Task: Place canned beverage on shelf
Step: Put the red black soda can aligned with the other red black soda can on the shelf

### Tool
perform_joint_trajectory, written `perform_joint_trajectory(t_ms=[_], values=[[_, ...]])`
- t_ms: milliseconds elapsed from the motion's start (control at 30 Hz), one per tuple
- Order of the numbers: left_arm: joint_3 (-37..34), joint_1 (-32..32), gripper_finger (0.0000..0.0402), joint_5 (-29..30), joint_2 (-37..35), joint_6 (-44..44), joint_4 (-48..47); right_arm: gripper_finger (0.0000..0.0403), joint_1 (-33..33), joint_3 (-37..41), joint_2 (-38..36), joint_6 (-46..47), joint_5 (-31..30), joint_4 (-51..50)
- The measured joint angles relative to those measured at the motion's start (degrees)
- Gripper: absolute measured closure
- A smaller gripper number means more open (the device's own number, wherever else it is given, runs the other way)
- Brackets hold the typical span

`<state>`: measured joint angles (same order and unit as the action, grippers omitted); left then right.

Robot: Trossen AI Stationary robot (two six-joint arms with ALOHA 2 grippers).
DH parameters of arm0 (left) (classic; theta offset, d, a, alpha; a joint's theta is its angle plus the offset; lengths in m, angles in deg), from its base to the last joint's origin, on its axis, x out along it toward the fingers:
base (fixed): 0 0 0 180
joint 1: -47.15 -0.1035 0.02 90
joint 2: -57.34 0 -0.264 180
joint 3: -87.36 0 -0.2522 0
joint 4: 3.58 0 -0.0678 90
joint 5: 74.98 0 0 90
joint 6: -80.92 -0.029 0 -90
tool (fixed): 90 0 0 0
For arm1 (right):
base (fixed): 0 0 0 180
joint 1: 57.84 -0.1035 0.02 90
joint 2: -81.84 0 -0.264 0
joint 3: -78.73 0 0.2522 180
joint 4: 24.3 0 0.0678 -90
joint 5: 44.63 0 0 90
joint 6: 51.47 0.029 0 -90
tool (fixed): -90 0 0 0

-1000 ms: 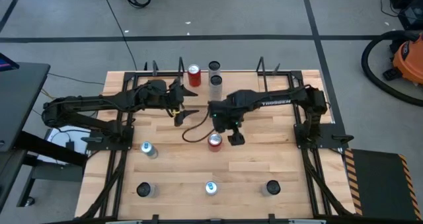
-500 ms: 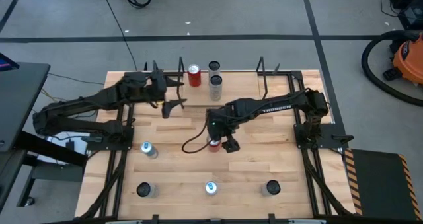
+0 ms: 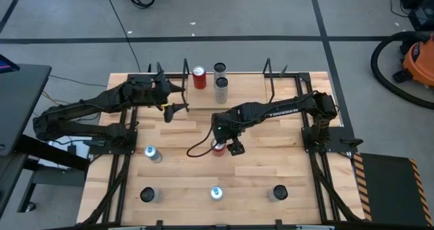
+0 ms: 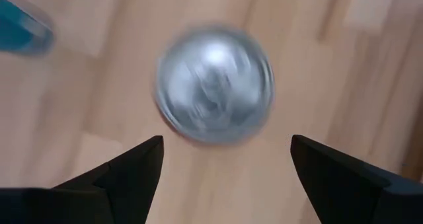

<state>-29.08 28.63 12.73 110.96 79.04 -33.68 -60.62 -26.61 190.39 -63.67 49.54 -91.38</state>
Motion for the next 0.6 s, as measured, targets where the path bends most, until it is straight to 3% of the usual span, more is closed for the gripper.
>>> perform_joint_trajectory(t_ms=[300, 600], values=[[0.0, 4.2, 0.0079, -0.1, 4.5, 3.6, -2.0, 0.0064, 0.0, 6.2, 0.1, 3.7, -3.7, 0.6], [-1.3, 11.0, 0.0079, -0.2, 8.1, 5.9, 0.2, 0.0064, 0.2, 6.5, -3.4, 5.2, -5.4, 1.0]])
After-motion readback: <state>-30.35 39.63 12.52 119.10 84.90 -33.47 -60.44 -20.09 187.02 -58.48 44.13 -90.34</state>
